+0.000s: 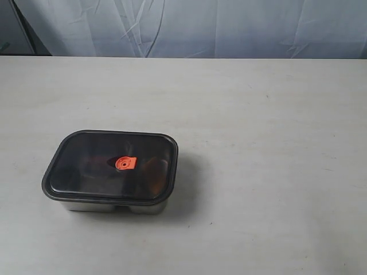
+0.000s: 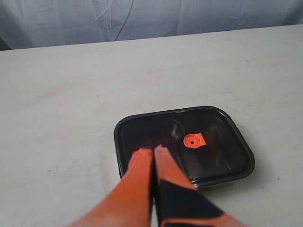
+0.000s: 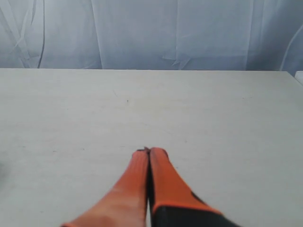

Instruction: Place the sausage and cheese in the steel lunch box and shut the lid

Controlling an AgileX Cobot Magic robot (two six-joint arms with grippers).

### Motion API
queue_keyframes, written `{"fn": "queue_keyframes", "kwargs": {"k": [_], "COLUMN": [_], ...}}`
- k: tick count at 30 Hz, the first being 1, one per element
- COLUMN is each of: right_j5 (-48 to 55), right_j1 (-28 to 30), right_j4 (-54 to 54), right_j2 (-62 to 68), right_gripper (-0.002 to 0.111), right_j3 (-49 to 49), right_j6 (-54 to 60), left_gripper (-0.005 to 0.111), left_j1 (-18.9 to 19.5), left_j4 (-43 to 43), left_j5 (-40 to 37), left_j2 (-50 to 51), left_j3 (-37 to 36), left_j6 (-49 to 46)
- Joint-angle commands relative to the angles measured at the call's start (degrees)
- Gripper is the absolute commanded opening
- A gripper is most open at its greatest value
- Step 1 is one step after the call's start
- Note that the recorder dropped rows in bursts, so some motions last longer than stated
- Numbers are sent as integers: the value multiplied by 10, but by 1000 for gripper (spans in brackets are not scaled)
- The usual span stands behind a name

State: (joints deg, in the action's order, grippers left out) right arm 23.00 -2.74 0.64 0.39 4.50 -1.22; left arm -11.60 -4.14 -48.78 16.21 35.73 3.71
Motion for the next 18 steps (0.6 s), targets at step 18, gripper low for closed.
{"fn": "queue_keyframes", "kwargs": {"k": [18], "right_j5": [-26], "right_j1": [16], "right_j4": [-44], "right_j2": [-4], "right_gripper": [-1], "right_j3": [-45], "right_j6": [12], "left_gripper": [0], "left_j1": [0], "left_j4": [5], "left_j5": [4], "left_j2": [-5], "left_j3": [-3], "left_j6": [2]}}
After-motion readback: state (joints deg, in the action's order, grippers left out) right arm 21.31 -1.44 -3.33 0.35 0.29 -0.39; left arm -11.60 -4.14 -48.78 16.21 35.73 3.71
